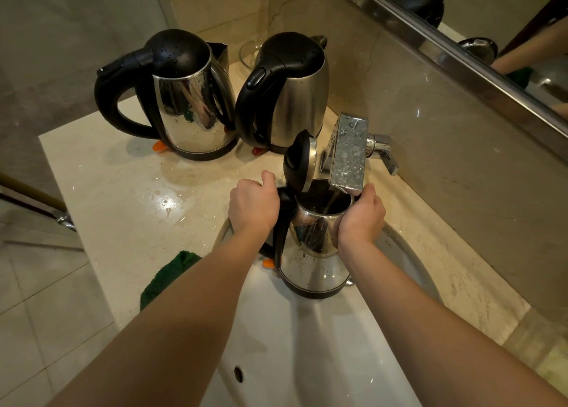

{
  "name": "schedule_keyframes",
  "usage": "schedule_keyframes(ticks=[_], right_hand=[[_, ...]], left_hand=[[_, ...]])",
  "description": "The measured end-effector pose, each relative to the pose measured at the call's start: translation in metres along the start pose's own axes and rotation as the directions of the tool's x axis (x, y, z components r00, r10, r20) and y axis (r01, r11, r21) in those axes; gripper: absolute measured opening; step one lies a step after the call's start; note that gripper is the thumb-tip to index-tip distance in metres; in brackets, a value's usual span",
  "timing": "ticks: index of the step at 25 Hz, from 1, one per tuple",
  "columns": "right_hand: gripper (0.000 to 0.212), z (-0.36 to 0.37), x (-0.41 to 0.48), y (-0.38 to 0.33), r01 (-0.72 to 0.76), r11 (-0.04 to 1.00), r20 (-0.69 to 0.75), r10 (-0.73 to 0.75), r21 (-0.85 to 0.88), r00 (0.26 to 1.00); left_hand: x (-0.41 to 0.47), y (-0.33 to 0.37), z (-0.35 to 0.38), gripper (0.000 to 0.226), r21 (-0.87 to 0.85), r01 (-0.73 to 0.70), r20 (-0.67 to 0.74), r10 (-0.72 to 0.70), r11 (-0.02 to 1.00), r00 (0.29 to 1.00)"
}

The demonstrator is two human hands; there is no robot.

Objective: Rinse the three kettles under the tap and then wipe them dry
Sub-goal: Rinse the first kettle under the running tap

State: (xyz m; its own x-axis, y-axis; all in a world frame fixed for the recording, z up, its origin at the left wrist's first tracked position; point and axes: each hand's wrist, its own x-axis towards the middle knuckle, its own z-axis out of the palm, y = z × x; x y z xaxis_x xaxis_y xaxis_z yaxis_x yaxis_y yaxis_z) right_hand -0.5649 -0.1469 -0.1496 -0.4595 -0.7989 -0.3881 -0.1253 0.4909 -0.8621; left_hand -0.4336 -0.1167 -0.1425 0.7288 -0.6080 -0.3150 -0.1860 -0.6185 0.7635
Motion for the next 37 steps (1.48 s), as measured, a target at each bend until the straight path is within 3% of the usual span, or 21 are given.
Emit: schedule_keyframes(ticks=[37], right_hand=[[0.050, -0.0027, -0.0002, -0.0011, -0.005, 0.999, -0.059, 0.008, 0.053, 0.998]], left_hand=[[-0.0023, -0.0023, 0.0017, 0.055, 0.022, -0.020, -0.020, 0.021, 1.000, 1.000]])
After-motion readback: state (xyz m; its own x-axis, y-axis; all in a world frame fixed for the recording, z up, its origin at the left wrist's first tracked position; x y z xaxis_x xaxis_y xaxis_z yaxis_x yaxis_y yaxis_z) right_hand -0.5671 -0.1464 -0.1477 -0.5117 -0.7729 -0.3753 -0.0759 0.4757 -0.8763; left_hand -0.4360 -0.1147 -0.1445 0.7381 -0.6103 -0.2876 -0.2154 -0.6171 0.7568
